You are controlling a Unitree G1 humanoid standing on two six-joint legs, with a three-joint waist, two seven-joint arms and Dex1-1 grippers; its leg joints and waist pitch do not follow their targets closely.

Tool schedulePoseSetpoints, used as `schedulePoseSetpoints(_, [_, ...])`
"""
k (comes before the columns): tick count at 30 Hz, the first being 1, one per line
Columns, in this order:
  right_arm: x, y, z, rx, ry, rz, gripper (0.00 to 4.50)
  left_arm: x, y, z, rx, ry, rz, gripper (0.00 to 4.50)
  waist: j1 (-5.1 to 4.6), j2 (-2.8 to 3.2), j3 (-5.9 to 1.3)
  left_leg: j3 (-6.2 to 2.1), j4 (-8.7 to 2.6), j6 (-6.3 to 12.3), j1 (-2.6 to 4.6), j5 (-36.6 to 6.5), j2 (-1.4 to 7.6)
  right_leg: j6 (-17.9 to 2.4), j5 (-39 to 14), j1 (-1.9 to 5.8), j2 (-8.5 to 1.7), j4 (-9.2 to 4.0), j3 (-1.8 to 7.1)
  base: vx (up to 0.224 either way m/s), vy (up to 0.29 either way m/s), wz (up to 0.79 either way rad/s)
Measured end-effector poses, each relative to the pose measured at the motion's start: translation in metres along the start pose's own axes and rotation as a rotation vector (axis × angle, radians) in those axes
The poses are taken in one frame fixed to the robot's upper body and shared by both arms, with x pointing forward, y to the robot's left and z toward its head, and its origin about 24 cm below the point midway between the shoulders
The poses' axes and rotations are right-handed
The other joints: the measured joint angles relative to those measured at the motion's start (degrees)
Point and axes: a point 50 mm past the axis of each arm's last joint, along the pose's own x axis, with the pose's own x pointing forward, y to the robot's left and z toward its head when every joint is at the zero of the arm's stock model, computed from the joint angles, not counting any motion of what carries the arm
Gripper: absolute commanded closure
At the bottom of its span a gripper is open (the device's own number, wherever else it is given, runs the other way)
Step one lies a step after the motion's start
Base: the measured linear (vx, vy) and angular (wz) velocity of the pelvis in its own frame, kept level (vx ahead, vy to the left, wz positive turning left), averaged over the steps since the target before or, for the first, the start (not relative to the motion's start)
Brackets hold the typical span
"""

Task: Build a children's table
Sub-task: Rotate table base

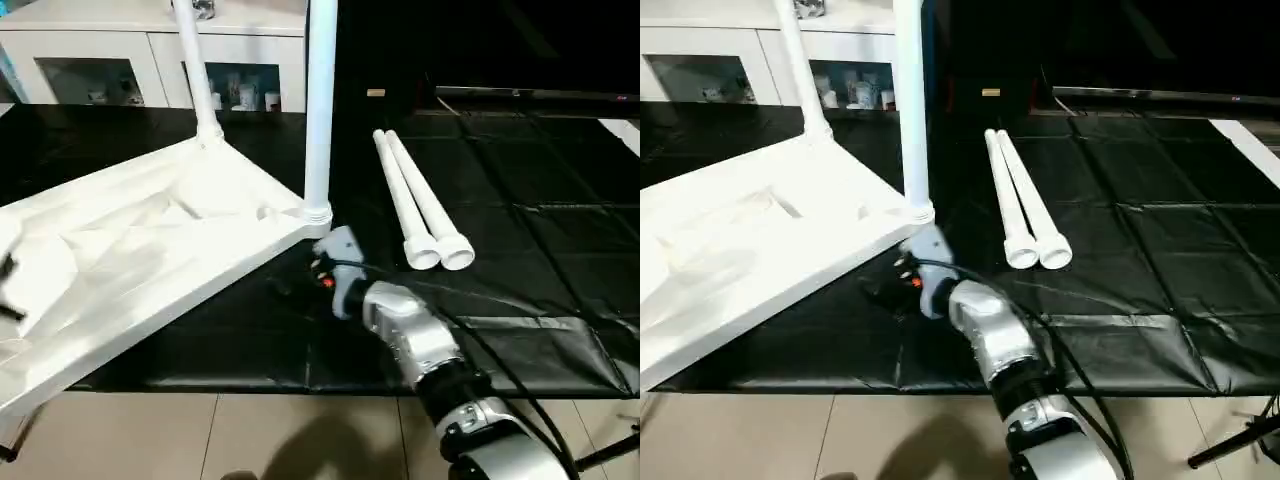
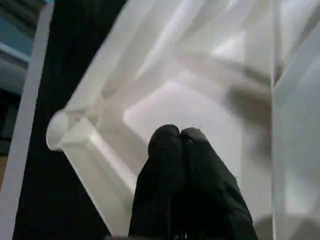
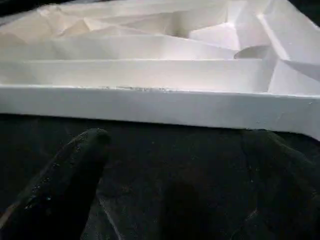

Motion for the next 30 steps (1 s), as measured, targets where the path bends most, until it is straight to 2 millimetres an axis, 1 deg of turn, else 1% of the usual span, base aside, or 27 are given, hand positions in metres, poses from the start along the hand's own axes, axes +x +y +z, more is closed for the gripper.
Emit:
schedulePoseSetpoints(3, [0.002, -0.004, 0.000, -0.021, 0.039, -0.025, 0.00, 0.007, -0.009, -0.009, -0.007, 0.034, -0.057, 4.39, -0.14, -0.01, -0.01, -0.01, -0.01, 0.00, 0.01, 0.0, 0.01, 0.0, 0.0, 0.00, 0.01, 0.00, -0.01, 0.000, 0.000, 0.00])
schedulePoseSetpoints(5, [0.005, -0.004, -0.002, -0.021, 0.058, -0.036, 0.00, 0.011, -0.019, -0.013, -0.002, 0.038, -0.122, 4.39, -0.37, -0.01, -0.01, -0.01, -0.02, 0.00, 0.00, 0.0, 0.01, 0.0, 0.0, -0.01, 0.01, 0.00, -0.01, 0.000, 0.000, 0.00])
schedulePoseSetpoints(6, [0.007, -0.003, -0.003, -0.016, 0.070, -0.044, 0.00, 0.012, -0.023, -0.014, 0.005, 0.037, -0.158, 4.39, -0.45, -0.17, -0.10, 0.00, -0.02, 0.00, -0.01, 0.0, 0.01, 0.0, 0.0, -0.01, 0.01, -0.01, 0.00, 0.000, 0.000, 0.00])
schedulePoseSetpoints(7, [0.010, -0.001, -0.004, -0.007, 0.082, -0.051, 0.00, 0.013, -0.026, -0.016, 0.016, 0.039, -0.185, 4.39, -0.48, -0.17, -0.10, 0.00, -0.02, 0.00, -0.02, 0.0, 0.01, 0.0, 0.0, -0.02, 0.01, -0.01, 0.00, 0.000, 0.000, 0.00])
schedulePoseSetpoints(8, [0.014, 0.000, -0.003, -0.004, 0.092, -0.059, 0.00, 0.011, -0.025, -0.015, 0.028, 0.041, -0.215, 4.39, -0.58, -0.18, -0.11, 0.00, -0.02, 0.00, 0.00, 0.0, 0.00, 0.0, 0.0, -0.02, 0.01, -0.01, 0.00, 0.000, 0.000, 0.00])
schedulePoseSetpoints(12, [0.017, 0.003, -0.004, 0.003, 0.101, -0.060, 0.00, 0.006, -0.031, -0.012, 0.050, 0.014, -0.303, 4.39, -0.50, -0.33, -0.21, 0.05, -0.07, 0.00, 0.01, 0.0, -0.01, 0.0, 0.0, 0.00, -0.02, -0.11, 0.08, 0.000, 0.000, 0.00])
schedulePoseSetpoints(13, [0.018, 0.004, -0.004, 0.006, 0.107, -0.058, 0.00, 0.004, -0.035, -0.011, 0.047, 0.005, -0.344, 4.39, -0.51, -0.36, -0.22, 0.06, -0.07, 0.01, 0.01, 0.0, 0.00, 0.0, 0.0, 0.00, -0.04, -0.13, 0.10, 0.000, 0.000, 0.00])
schedulePoseSetpoints(17, [0.021, 0.007, -0.009, 0.015, 0.135, -0.049, 0.00, -0.012, -0.067, 0.004, 0.037, -0.090, -0.656, 4.39, -0.01, -0.42, -0.27, 0.14, -0.08, 0.05, -0.03, 0.0, -0.01, 0.0, 0.0, 0.05, -0.17, -0.29, 0.14, 0.000, 0.000, 0.00])
schedulePoseSetpoints(20, [0.020, 0.005, -0.011, 0.001, 0.145, -0.055, 0.00, -0.016, -0.086, 0.005, 0.027, -0.099, -0.815, 4.39, -0.65, -0.61, -0.37, 0.19, -0.13, 0.05, -0.03, 0.0, -0.02, 0.0, 0.0, 0.10, -0.07, -0.22, 0.17, 0.000, 0.000, 0.00])
schedulePoseSetpoints(22, [0.020, 0.005, -0.012, 0.001, 0.147, -0.056, 0.00, -0.017, -0.094, 0.007, 0.018, -0.109, -0.874, 4.39, -0.86, -0.66, -0.40, 0.19, -0.19, 0.03, 0.00, 0.0, -0.03, 0.0, 0.0, 0.11, -0.04, -0.17, 0.16, 0.000, 0.000, 0.00])
schedulePoseSetpoints(23, [0.020, 0.003, -0.012, -0.001, 0.148, -0.066, 0.00, -0.016, -0.098, 0.011, 0.016, -0.121, -0.898, 4.39, -0.84, -0.57, -0.35, 0.19, -0.23, 0.02, 0.02, 0.0, -0.03, 0.0, 0.0, 0.10, -0.04, -0.11, 0.14, 0.000, 0.000, 0.00])
schedulePoseSetpoints(27, [0.019, -0.003, -0.008, -0.008, 0.136, -0.108, 0.00, -0.009, -0.109, 0.025, -0.003, -0.169, -0.920, 4.39, -0.93, -0.56, -0.34, 0.17, -0.28, -0.03, 0.05, 0.0, -0.02, 0.0, 0.0, 0.07, 0.00, 0.00, 0.12, 0.000, 0.000, 0.00])
schedulePoseSetpoints(28, [0.017, -0.007, -0.007, -0.008, 0.125, -0.140, 0.00, -0.003, -0.111, 0.033, -0.014, -0.192, -0.896, 4.39, -0.68, -0.52, -0.31, 0.15, -0.27, -0.04, 0.05, 0.0, -0.03, 0.0, 0.0, 0.08, 0.00, 0.01, 0.11, 0.000, 0.000, 0.00])
schedulePoseSetpoints(29, [0.016, -0.011, -0.004, -0.003, 0.108, -0.174, 0.00, 0.004, -0.111, 0.042, -0.018, -0.217, -0.856, 4.39, -0.59, -0.49, -0.30, 0.15, -0.26, -0.06, 0.11, 0.0, -0.02, -0.1, 0.1, -0.02, 0.00, 0.01, 0.11, 0.000, 0.000, 0.00])
schedulePoseSetpoints(30, [0.017, -0.013, -0.001, -0.004, 0.093, -0.193, 0.00, 0.008, -0.111, 0.048, -0.024, -0.233, -0.829, 4.39, -0.56, -0.48, -0.29, 0.15, -0.24, -0.08, 0.02, 0.1, -0.02, -0.1, 0.2, -0.08, 0.00, 0.02, 0.12, 0.000, 0.000, 0.00])
